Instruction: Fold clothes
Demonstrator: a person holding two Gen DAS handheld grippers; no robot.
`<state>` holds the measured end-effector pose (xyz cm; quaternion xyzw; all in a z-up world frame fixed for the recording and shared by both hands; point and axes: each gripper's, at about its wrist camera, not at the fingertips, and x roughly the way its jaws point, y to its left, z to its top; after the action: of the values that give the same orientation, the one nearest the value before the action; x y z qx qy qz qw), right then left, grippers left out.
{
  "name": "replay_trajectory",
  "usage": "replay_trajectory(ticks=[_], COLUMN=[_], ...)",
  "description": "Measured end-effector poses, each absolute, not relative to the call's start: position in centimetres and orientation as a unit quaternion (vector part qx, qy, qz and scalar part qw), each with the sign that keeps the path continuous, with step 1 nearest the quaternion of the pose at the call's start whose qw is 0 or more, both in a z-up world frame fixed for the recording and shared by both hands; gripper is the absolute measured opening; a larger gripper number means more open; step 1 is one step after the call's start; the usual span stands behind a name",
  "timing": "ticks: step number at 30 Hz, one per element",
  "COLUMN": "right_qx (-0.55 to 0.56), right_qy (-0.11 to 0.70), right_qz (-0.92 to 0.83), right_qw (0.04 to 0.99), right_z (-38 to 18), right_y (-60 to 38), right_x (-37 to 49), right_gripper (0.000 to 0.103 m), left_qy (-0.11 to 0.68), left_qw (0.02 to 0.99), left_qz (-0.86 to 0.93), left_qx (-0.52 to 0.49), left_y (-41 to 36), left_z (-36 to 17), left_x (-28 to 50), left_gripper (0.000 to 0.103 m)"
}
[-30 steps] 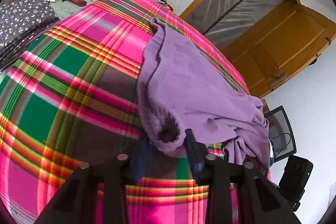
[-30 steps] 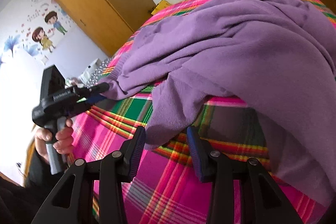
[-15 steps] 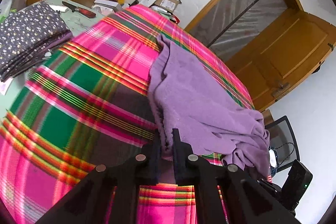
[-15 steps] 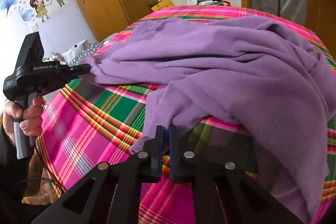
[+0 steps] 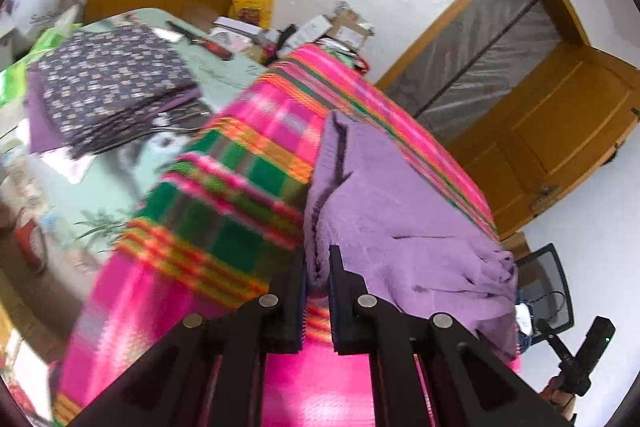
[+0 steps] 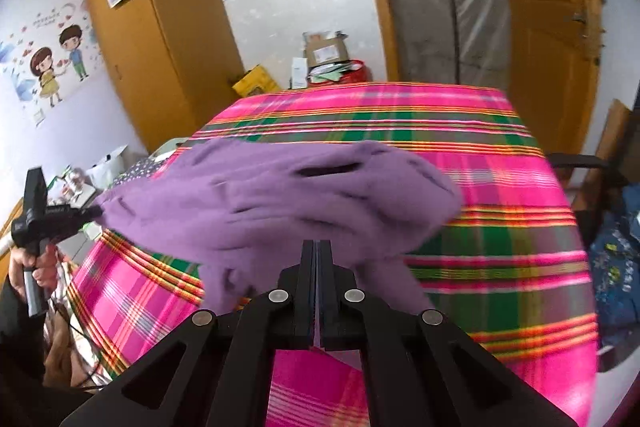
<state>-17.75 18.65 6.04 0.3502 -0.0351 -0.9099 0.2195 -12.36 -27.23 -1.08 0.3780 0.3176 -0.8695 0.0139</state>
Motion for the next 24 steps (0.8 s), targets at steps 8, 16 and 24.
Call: replay_trajectory(ticks=[8, 16, 24], right_qx=[0.398, 0.413, 0.400], right_qy=[0.026, 0.136, 0.140], right_qz=[-0.846, -0.845, -0.852], right_qw=[0.355, 0.310, 0.306], right_z=[2.0, -1.5, 1.4], right_y=[10.0, 5.0, 9.1], right_x=[-17.3, -18.8, -17.7], right_gripper=[0.048, 0.045, 0.008], left_qy=[0.341, 0.336, 0.330], left_qw=[0.061, 0.048, 0.018], left_qz=[-0.838, -0.844, -0.847], left_qx=[0.422, 0.416, 0.416], left_y=[-30.6, -30.4, -29.8], left_z=[-4.8, -4.5, -4.0], left_x=[-10.7, -10.5, -9.6], left_gripper=[0.009, 0.009, 0.009])
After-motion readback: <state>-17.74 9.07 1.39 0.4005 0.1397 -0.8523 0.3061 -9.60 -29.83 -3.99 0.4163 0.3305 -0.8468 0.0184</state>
